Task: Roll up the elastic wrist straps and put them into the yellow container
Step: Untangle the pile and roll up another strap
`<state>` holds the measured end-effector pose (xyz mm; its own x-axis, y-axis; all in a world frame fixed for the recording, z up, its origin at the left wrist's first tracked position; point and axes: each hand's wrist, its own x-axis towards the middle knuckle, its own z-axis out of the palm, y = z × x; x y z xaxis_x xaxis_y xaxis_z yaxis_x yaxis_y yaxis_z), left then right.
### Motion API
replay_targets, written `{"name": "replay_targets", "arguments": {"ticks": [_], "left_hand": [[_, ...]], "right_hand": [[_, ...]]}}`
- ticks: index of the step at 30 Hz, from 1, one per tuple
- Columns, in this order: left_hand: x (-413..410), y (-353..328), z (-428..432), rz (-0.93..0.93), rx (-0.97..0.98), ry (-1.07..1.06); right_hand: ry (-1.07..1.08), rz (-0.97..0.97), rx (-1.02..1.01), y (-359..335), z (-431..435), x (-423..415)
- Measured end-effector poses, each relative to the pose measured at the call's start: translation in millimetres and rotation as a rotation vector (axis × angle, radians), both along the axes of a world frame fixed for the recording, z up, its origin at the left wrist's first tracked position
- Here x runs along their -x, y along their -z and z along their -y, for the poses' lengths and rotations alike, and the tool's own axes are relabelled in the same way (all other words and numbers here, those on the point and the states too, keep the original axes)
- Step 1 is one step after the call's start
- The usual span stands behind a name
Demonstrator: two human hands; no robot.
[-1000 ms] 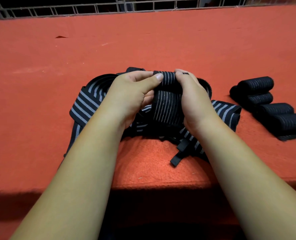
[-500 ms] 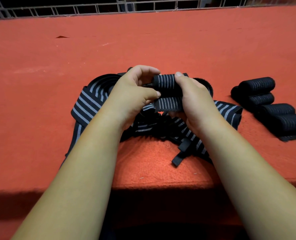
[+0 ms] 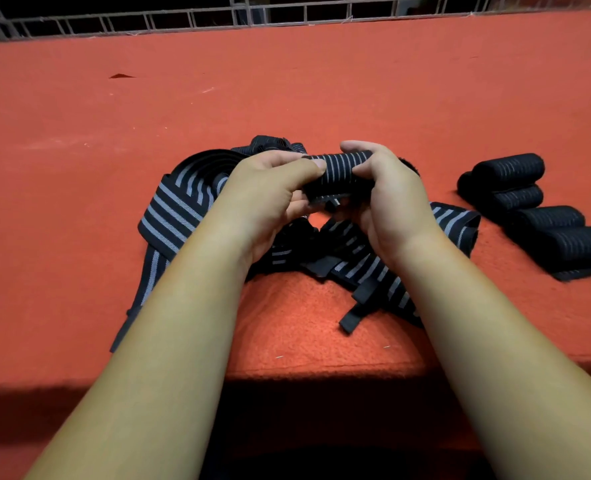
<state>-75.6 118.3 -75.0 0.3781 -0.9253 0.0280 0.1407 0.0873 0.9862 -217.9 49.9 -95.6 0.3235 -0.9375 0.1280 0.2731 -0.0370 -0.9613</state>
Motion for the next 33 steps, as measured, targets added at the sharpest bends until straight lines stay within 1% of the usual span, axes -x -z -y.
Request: {"name": "replay_targets", "arguments": {"ticks": [11, 14, 17, 20, 25, 30, 31, 33], "left_hand": [[9, 2, -2, 0.192, 0.081, -0.037], [22, 0, -3, 0.222, 0.087, -0.048], [40, 1, 0, 0.301, 0.099, -0.112], [67, 2, 4, 0.361, 0.12, -0.134], [109, 2, 21, 0.351, 0.127, -0.08], [159, -4, 51, 0.154, 0.093, 0.044], [168, -5, 57, 0.144, 0.086, 0.066], [188, -6, 71, 0.183, 0.073, 0.085]], "right_hand": [[0.097, -0.088, 0.064, -10, 0, 13], [0.155, -0.139, 0.122, -15, 1, 23], [0.172, -0.125, 0.108, -21, 0, 38], [0.22, -0.164, 0.102, -27, 2, 61], [0.296, -0.228, 0.121, -32, 12, 109], [0.374, -0.244, 0.12, -37, 32, 161], [0.392, -0.244, 0.105, -36, 36, 172], [0.456, -0.279, 0.094, -35, 44, 193]]}}
